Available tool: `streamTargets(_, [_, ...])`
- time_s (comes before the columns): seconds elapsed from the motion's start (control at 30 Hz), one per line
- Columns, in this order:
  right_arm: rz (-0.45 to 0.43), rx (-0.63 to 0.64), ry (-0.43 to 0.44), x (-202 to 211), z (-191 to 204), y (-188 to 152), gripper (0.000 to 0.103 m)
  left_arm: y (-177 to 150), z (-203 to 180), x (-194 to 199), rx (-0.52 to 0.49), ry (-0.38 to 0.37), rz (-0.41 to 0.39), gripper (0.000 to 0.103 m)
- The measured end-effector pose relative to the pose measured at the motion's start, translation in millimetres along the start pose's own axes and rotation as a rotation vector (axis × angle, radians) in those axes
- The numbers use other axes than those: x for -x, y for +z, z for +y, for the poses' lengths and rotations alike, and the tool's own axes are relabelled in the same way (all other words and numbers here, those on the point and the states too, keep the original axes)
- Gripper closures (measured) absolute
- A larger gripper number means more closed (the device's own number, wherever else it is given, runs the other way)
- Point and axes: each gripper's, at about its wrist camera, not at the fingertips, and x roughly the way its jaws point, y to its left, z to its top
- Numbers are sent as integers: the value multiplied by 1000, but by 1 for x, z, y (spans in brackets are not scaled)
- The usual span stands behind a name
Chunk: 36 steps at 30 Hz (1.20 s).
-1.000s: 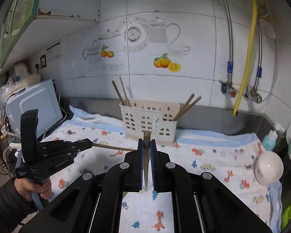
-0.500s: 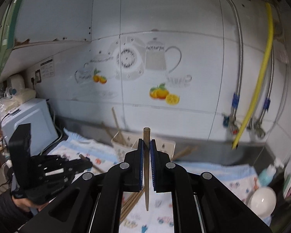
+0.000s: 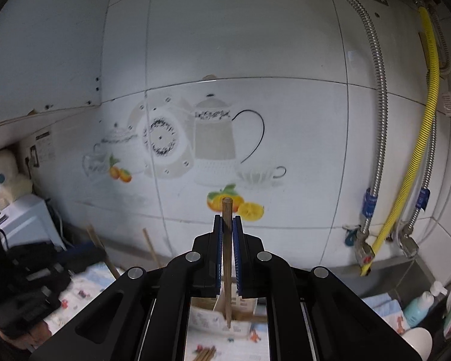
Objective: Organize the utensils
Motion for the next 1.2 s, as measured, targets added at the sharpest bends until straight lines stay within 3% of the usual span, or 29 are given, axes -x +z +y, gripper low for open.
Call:
streamTargets(0.17, [9, 2, -6, -31, -2, 2, 96, 19, 11, -18, -11, 60, -45, 98])
streamTargets(0.33, [14, -2, 6, -48, -4, -7, 96, 17, 25, -37, 8, 89, -58, 98])
streamTargets(0.53, [40, -11, 14, -62, -8, -13, 96, 23, 39, -41, 68, 68, -70, 98])
streamTargets(0.7, [99, 6, 29, -73, -6, -25, 96, 29, 37, -44, 48, 98, -98, 98])
streamTargets(0.77, [94, 15, 16, -71, -5, -28, 96, 27, 38, -49, 41, 116, -100, 98])
streamTargets(0.93, [69, 32, 7, -56, -5, -25, 79, 16, 42, -62, 47, 136, -81, 98])
streamTargets(1.1, [60, 56, 8, -33, -1, -26, 76, 1, 46, -74, 64, 114, -4, 98])
streamTargets(1.2, [67, 57, 17, -18, 3, -31, 76, -3, 45, -71, 77, 108, 10, 91])
